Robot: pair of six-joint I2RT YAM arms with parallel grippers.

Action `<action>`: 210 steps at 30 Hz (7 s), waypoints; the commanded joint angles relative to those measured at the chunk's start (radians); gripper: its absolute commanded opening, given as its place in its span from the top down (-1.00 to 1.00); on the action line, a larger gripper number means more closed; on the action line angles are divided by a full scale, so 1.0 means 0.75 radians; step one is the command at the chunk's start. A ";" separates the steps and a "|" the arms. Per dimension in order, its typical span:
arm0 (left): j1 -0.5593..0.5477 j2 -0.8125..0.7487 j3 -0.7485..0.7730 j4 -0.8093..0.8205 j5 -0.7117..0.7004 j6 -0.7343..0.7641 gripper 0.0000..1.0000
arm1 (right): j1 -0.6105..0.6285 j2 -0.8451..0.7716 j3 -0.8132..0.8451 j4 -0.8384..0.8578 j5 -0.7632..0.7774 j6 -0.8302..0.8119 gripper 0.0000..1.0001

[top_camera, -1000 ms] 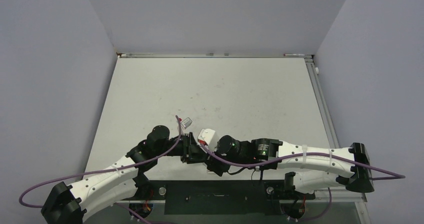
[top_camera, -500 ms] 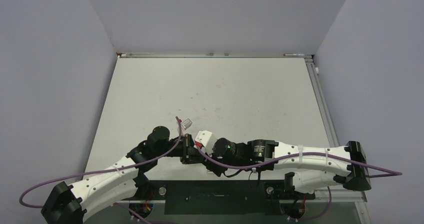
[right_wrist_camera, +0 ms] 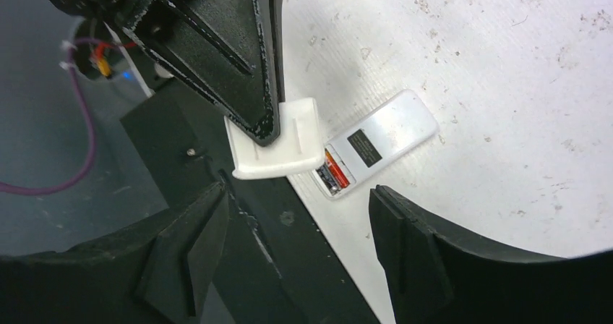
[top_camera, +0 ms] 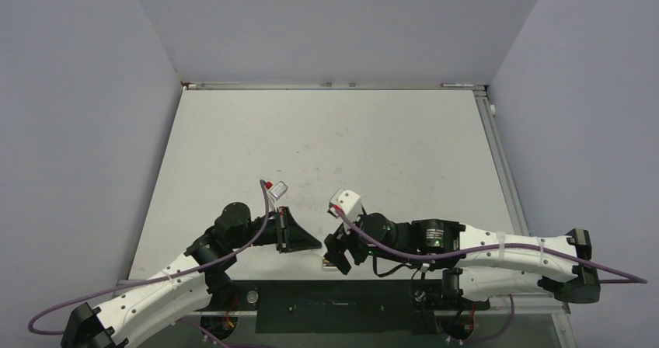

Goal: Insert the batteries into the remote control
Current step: Adjust the battery cover.

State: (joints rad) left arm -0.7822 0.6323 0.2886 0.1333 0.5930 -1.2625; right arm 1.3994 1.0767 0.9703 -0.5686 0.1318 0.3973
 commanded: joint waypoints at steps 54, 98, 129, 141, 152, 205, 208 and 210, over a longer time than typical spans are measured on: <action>0.011 -0.451 -0.354 0.697 -0.239 0.010 1.00 | -0.017 -0.172 -0.559 1.254 0.163 0.779 0.64; 0.011 -0.387 -0.289 0.514 -0.244 0.057 0.26 | 0.045 -0.035 -0.384 0.886 0.444 0.576 0.83; 0.014 -0.348 -0.251 0.465 -0.138 0.119 1.00 | 0.061 -0.149 -0.347 0.684 0.244 0.552 0.27; 0.013 -0.311 -0.205 0.534 -0.013 0.129 1.00 | 0.042 -0.160 -0.317 0.680 -0.020 0.495 0.35; 0.013 -0.299 -0.205 0.569 0.021 0.125 1.00 | 0.042 -0.113 -0.299 0.683 -0.028 0.484 0.83; 0.041 -0.415 -0.331 0.566 0.044 -0.661 -0.58 | 0.283 -0.272 -0.649 1.262 0.326 -1.922 0.83; 0.042 -0.376 -0.330 0.618 0.048 -0.678 -0.53 | 0.284 -0.263 -0.657 1.290 0.311 -1.968 0.83; 0.041 -0.357 -0.328 0.646 0.051 -0.688 -0.50 | 0.285 -0.255 -0.659 1.310 0.301 -1.990 0.83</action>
State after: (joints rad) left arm -0.7574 0.3389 0.0380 0.5064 0.6109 -1.7515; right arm 1.6051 0.8734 0.4889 0.3202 0.3534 -1.0176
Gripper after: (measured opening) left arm 0.763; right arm 0.109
